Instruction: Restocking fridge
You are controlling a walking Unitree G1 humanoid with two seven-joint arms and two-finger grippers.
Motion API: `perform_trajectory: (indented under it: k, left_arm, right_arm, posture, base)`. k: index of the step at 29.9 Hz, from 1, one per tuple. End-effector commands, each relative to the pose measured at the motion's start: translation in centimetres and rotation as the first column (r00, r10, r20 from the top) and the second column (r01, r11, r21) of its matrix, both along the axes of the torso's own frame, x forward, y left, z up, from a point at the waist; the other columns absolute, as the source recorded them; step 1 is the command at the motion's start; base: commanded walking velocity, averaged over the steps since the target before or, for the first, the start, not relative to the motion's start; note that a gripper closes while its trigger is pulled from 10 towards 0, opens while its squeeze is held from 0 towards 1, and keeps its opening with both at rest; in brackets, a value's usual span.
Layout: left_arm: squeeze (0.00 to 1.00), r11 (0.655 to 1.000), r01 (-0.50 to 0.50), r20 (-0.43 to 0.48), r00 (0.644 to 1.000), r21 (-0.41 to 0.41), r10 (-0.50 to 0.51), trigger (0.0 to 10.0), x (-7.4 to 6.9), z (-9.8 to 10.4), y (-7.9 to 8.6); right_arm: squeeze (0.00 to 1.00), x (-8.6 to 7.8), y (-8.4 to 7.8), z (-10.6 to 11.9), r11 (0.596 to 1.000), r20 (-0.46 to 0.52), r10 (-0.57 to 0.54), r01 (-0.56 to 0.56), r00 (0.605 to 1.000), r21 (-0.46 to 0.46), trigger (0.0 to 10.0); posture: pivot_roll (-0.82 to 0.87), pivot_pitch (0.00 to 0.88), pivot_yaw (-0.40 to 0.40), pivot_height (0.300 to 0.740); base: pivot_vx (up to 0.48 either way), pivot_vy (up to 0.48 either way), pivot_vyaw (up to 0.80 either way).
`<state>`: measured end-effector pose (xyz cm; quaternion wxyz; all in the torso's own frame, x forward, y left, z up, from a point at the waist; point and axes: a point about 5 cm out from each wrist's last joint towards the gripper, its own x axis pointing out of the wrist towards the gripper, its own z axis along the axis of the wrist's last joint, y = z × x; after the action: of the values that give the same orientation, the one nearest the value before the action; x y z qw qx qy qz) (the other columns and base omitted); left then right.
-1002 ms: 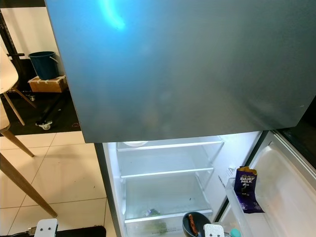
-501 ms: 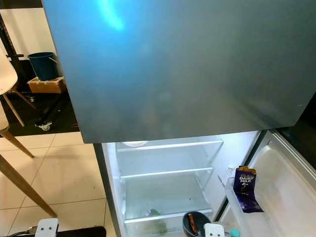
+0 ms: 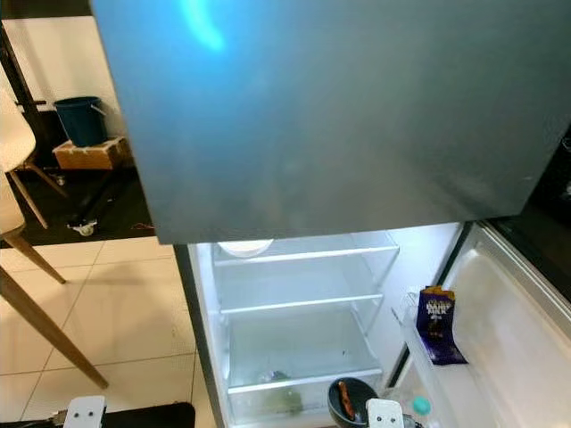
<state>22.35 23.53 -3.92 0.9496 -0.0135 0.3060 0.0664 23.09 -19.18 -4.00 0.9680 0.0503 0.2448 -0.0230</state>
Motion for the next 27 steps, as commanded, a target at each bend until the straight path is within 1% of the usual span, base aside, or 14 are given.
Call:
perform_trajectory:
  k: [1,14,23,27]
  left_arm:
    - [0.0,1.0,0.006,-0.017,1.0,-0.008,-0.006,10.0,-0.33,-0.34,-0.43]
    - [0.0,1.0,0.007,-0.023,1.0,-0.008,-0.007,10.0,-0.43,-0.41,-0.43]
    - [0.0,1.0,0.008,-0.028,1.0,-0.007,-0.008,10.0,-0.47,-0.47,-0.55]
    - [0.0,1.0,0.0,-0.051,0.999,0.013,0.001,10.0,-0.54,-0.56,-0.28]
  right_arm:
    - [0.0,-0.38,0.05,-0.33,1.0,-0.022,0.0,0.0,1.0,0.0,10.0]
    - [0.0,-0.28,-0.1,-0.32,1.0,-0.031,0.008,-0.009,0.999,-0.007,10.0]
    - [0.0,-0.39,-0.5,-0.36,1.0,-0.038,0.008,-0.009,0.999,-0.013,10.0]
    - [0.0,-0.39,-0.47,-0.4,1.0,-0.043,0.013,-0.013,0.999,-0.015,10.0]
  posture:
    - [-0.04,0.093,0.023,0.74]
    - [-0.04,0.089,0.022,0.74]
    - [-0.05,0.096,0.02,0.74]
    - [-0.04,0.099,0.014,0.74]
  base:
    - [-0.3,0.0,0.0]
    - [-0.3,0.0,0.0]
    - [-0.294,0.0,0.0]
    - [0.0,0.0,0.0]
